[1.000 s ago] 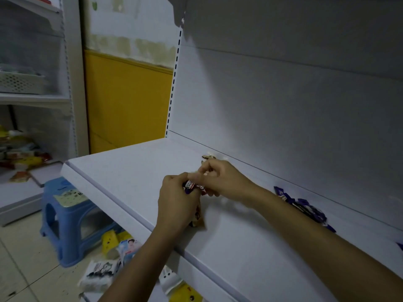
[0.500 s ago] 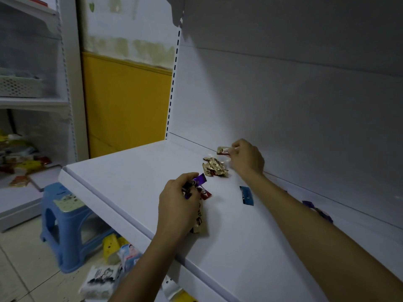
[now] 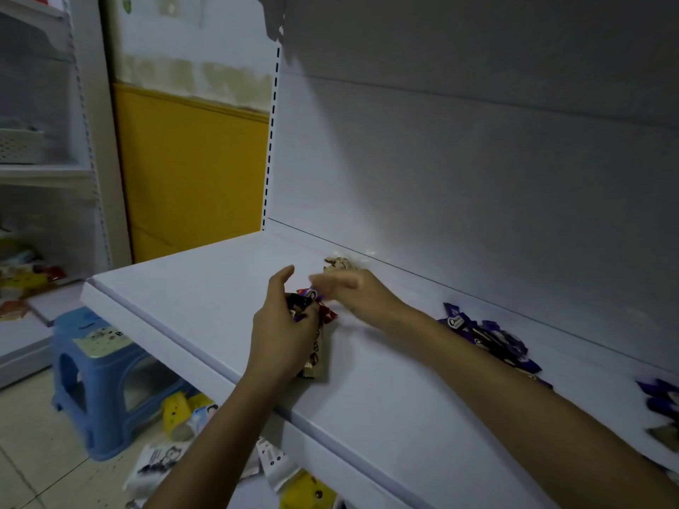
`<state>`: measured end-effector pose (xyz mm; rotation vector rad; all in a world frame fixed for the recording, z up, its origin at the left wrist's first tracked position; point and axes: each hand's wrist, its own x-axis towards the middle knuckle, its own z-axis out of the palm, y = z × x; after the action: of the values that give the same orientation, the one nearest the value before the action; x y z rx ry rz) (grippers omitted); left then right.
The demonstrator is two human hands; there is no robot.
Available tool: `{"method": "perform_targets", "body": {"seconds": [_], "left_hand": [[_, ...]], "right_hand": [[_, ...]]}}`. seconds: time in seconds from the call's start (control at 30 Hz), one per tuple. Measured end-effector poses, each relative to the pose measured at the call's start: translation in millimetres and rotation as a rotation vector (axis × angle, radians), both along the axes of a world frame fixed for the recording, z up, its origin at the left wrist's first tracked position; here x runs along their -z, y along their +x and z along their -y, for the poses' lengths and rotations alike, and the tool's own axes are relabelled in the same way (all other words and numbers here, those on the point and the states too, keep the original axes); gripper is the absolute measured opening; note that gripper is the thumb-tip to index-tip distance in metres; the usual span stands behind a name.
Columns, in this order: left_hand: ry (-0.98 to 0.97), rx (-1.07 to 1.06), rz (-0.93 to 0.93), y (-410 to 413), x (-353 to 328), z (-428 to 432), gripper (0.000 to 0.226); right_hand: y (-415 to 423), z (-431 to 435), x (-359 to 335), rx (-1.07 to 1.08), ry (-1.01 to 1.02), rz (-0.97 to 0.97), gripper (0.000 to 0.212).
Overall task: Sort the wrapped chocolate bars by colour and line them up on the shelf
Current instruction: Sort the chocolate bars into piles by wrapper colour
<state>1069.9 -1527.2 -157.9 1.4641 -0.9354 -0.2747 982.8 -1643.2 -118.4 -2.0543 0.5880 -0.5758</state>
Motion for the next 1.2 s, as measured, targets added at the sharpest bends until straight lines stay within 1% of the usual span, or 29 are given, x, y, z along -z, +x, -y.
{"method": "perform_targets", "body": {"seconds": [0.03,0.1,0.17,0.27,0.3,0.37,0.43,0.47,0.53,0.57,0.63,0.67,0.7,0.73,0.77,0.8,0.83,0.87,0.9,0.93,0.97,1.0,1.07,1.13,1.2], "left_hand": [[-0.009,0.009,-0.002,0,0,-1,0.054],[-0.006,0.013,0.009,-1,0,-2,0.051],[0.010,0.004,0.040,-3,1,-4,0.045],[0.056,-0.053,0.092,-4,0,-3,0.023],[0.063,-0.051,0.087,-6,-2,-2,0.017],[0.041,-0.009,0.018,-16,-10,1,0.014],[-0.002,0.072,-0.117,-35,-21,10,0.010],[-0.016,0.127,-0.216,-48,-26,17,0.008],[-0.023,0.259,-0.513,-75,-34,33,0.006],[-0.006,0.328,-0.700,-89,-37,42,0.005],[0.059,0.441,-1.022,-114,-40,55,0.015],[0.073,0.468,-1.113,-123,-39,61,0.020],[0.071,0.475,-1.164,-131,-37,67,0.023],[0.075,0.477,-1.174,-138,-37,71,0.022],[0.087,0.469,-1.150,-142,-35,74,0.019],[0.084,0.438,-1.083,-145,-33,79,0.014],[0.063,0.396,-0.974,-148,-30,82,0.015],[0.038,0.352,-0.854,-149,-26,84,0.024],[0.011,0.312,-0.756,-149,-23,84,0.032],[-0.031,0.289,-0.709,-150,-22,83,0.036],[-0.085,0.292,-0.713,-151,-21,80,0.036],[-0.132,0.323,-0.758,-152,-22,78,0.036],[-0.143,0.381,-0.898,-153,-24,76,0.037],[-0.107,0.458,-1.069,-154,-24,76,0.036],[-0.043,0.571,-1.183,-154,-24,75,0.033]], "right_hand": [[-3,-7,2,-0.048,0.052,0.004,0.019],[-8,-16,3,-0.058,0.061,0.019,0.020],[-11,-19,5,0.003,0.052,0.073,0.022],[-27,-18,1,0.191,0.037,0.141,0.018],[-38,-14,0,0.284,-0.030,0.131,0.015],[-68,1,0,0.514,-0.229,0.053,0.006],[-104,14,1,0.729,-0.408,-0.050,0.005],[-123,18,1,0.805,-0.476,-0.068,0.006],[-161,23,3,0.893,-0.597,-0.095,0.004],[-177,25,5,0.903,-0.638,-0.142,0.009],[-202,25,12,0.832,-0.663,-0.326,0.017],[-208,23,16,0.768,-0.667,-0.404,0.020],[-212,19,20,0.721,-0.678,-0.416,0.025],[-214,14,21,0.708,-0.692,-0.365,0.031],[-213,7,18,0.726,-0.670,-0.247,0.039],[-210,-2,13,0.749,-0.595,-0.091,0.045],[-206,-10,9,0.752,-0.472,0.051,0.047],[-200,-17,4,0.719,-0.325,0.149,0.043],[-192,-24,4,0.676,-0.199,0.201,0.035],[-184,-28,5,0.644,-0.103,0.214,0.029],[-176,-30,8,0.609,-0.022,0.214,0.025],[-170,-32,11,0.578,0.053,0.228,0.023],[-161,-33,16,0.541,0.159,0.274,0.014],[-162,-31,18,0.556,0.161,0.280,0.005],[-165,-28,19,0.602,0.130,0.268,0.012]]}}
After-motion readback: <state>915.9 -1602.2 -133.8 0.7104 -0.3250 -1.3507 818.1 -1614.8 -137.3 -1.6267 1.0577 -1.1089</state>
